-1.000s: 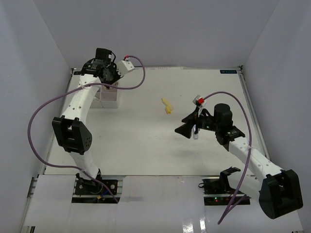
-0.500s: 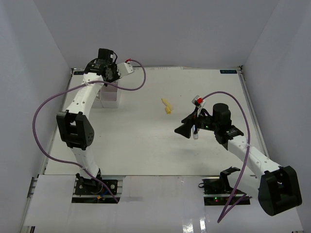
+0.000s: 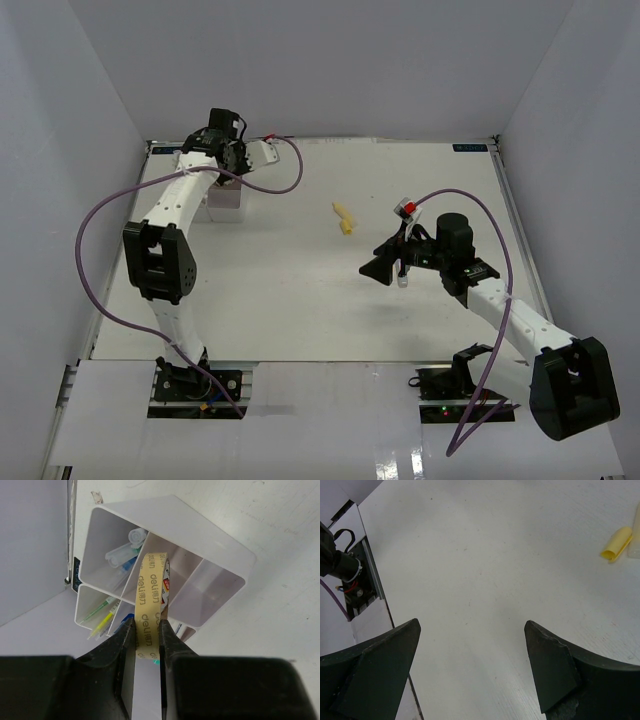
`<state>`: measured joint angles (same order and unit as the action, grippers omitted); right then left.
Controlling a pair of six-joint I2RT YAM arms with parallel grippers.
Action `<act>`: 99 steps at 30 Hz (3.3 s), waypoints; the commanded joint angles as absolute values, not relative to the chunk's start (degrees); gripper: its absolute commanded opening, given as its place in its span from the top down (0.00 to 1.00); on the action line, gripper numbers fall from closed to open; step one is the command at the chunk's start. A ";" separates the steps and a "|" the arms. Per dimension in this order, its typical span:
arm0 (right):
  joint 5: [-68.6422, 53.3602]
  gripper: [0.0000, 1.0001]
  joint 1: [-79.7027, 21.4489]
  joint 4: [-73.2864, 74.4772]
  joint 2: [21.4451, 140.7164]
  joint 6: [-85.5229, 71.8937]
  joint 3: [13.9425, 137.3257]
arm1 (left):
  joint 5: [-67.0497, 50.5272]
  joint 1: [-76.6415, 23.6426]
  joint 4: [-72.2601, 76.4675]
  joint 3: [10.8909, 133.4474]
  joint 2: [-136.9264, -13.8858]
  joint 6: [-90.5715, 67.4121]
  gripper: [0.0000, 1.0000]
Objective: Sort the stationery into containers
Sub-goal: Place the stationery in the storage box, then pick up the pen from the center of the board.
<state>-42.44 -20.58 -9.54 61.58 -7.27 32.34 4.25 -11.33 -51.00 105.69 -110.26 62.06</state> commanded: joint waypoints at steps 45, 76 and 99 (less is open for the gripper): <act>-4.14 0.10 -19.60 12.74 54.76 -12.74 39.29 | -5.88 -11.07 -15.03 76.39 -74.37 -6.40 0.02; 4.31 0.22 -19.77 24.26 90.43 -16.88 56.60 | -1.41 -15.82 -10.20 52.38 -70.31 -13.53 0.02; 9.93 0.36 -23.03 25.40 100.37 -15.29 60.38 | -0.88 -16.26 -12.83 53.00 -72.42 -13.62 0.02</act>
